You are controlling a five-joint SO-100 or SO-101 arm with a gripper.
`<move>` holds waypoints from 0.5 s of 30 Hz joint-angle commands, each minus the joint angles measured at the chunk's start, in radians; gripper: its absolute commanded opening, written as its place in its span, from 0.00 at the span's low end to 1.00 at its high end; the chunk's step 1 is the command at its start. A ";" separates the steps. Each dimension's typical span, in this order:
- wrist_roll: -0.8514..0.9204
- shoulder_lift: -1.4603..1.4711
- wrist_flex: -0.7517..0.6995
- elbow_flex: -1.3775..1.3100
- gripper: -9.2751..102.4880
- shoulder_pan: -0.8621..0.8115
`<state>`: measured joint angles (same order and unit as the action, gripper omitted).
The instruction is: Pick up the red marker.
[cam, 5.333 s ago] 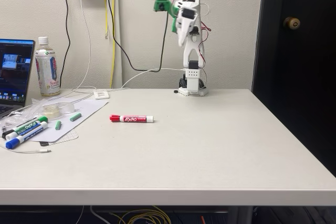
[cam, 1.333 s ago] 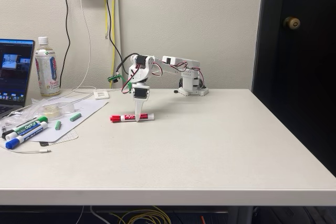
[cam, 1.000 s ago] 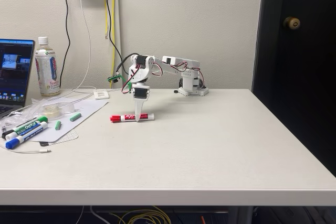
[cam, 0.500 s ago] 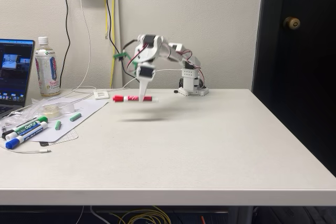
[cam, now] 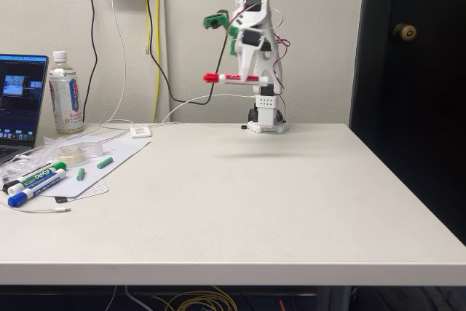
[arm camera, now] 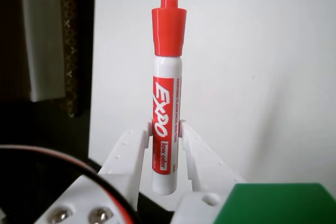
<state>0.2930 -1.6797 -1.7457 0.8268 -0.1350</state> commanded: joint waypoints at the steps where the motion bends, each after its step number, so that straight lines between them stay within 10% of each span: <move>1: -0.069 -0.166 0.014 0.003 0.08 0.048; 15: -0.167 -0.733 0.327 0.675 0.08 0.212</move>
<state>0.1289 -2.2411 -1.5156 1.3008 0.0767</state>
